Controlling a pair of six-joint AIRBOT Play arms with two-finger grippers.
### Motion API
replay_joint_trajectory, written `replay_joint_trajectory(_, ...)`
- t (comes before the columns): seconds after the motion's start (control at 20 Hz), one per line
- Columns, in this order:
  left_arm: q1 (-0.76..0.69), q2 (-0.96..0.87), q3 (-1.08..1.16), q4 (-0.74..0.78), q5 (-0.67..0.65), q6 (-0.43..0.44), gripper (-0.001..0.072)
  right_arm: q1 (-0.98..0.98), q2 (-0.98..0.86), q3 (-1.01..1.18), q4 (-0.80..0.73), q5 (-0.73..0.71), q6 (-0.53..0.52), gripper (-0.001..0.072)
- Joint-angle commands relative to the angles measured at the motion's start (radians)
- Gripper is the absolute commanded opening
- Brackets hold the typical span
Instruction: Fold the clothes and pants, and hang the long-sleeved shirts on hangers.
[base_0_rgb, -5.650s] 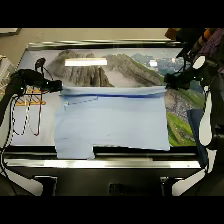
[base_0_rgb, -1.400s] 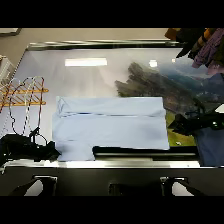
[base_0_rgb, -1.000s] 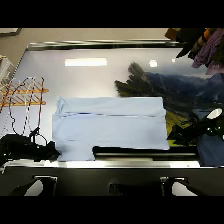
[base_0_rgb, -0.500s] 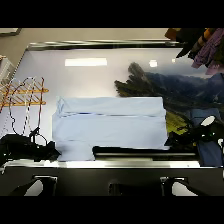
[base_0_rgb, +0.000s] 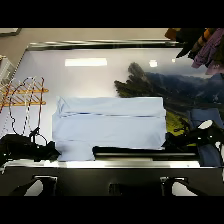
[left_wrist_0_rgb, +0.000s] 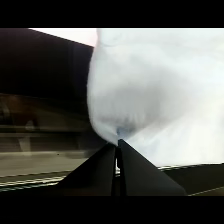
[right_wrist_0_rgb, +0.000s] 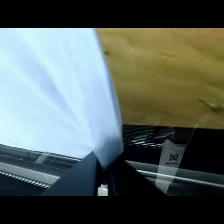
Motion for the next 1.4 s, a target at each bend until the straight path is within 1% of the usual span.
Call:
replay_joint_trajectory(0.0,0.0,0.002,0.003,0.0,0.003,0.0,0.0018,0.001,0.021,-0.008,0.016,-0.027,-0.003,0.0037)
replay_joint_trajectory(0.1,0.0,0.013,0.014,0.0,0.022,-0.021,0.0018,0.001,0.056,-0.008,0.014,-0.001,-0.003,0.0036)
replay_joint_trajectory(0.2,0.0,0.038,0.038,0.0,0.061,-0.085,0.0017,0.001,0.101,-0.008,0.014,0.045,0.015,0.0036)
replay_joint_trajectory(0.35,0.0,0.124,0.064,0.018,0.158,-0.21,0.0018,0.001,0.177,-0.008,0.008,0.16,0.085,0.0036)
replay_joint_trajectory(0.45,0.0,0.212,0.064,0.114,0.211,-0.327,0.0017,0.001,0.227,-0.008,-0.019,0.225,0.149,0.0035)
replay_joint_trajectory(0.5,0.0,0.256,0.064,0.163,0.235,-0.371,0.0017,0.001,0.247,-0.008,-0.042,0.253,0.164,0.0035)
replay_joint_trajectory(0.55,0.0,0.3,0.064,0.197,0.26,-0.39,0.0017,0.001,0.267,-0.008,-0.072,0.287,0.17,0.0035)
replay_joint_trajectory(0.65,0.0,0.365,0.064,0.211,0.304,-0.377,0.0017,0.001,0.298,-0.008,-0.145,0.348,0.162,0.0035)
replay_joint_trajectory(0.7,-0.001,0.382,0.065,0.203,0.309,-0.347,0.0017,0.001,0.312,-0.008,-0.14,0.346,0.162,0.0035)
replay_joint_trajectory(0.75,-0.001,0.383,0.07,0.196,0.306,-0.33,0.0017,0.001,0.323,-0.008,-0.101,0.326,0.15,0.0035)
replay_joint_trajectory(0.85,-0.004,0.356,0.098,0.149,0.258,-0.297,0.0017,0.002,0.327,-0.006,0.014,0.255,0.063,0.0034)
replay_joint_trajectory(0.9,-0.01,0.33,0.122,0.099,0.216,-0.278,0.0017,0.018,0.327,0.002,0.038,0.211,0.009,0.0033)
replay_joint_trajectory(0.95,-0.019,0.301,0.152,0.055,0.175,-0.267,0.0016,0.056,0.327,0.018,0.028,0.157,-0.021,0.0033)
replay_joint_trajectory(1.0,-0.037,0.263,0.19,0.021,0.139,-0.261,0.0017,0.098,0.325,0.039,0.003,0.095,-0.024,0.0033)
replay_joint_trajectory(1.05,-0.063,0.216,0.237,0.008,0.103,-0.262,0.0016,0.139,0.318,0.071,-0.033,0.031,-0.012,0.0033)
replay_joint_trajectory(1.2,-0.143,0.045,0.401,0.008,0.034,-0.262,0.0017,0.201,0.254,0.195,-0.15,-0.113,0.108,0.0033)
replay_joint_trajectory(1.35,-0.2,-0.137,0.567,0.008,0.009,-0.263,0.0017,0.203,0.114,0.32,-0.153,-0.109,0.117,0.0033)
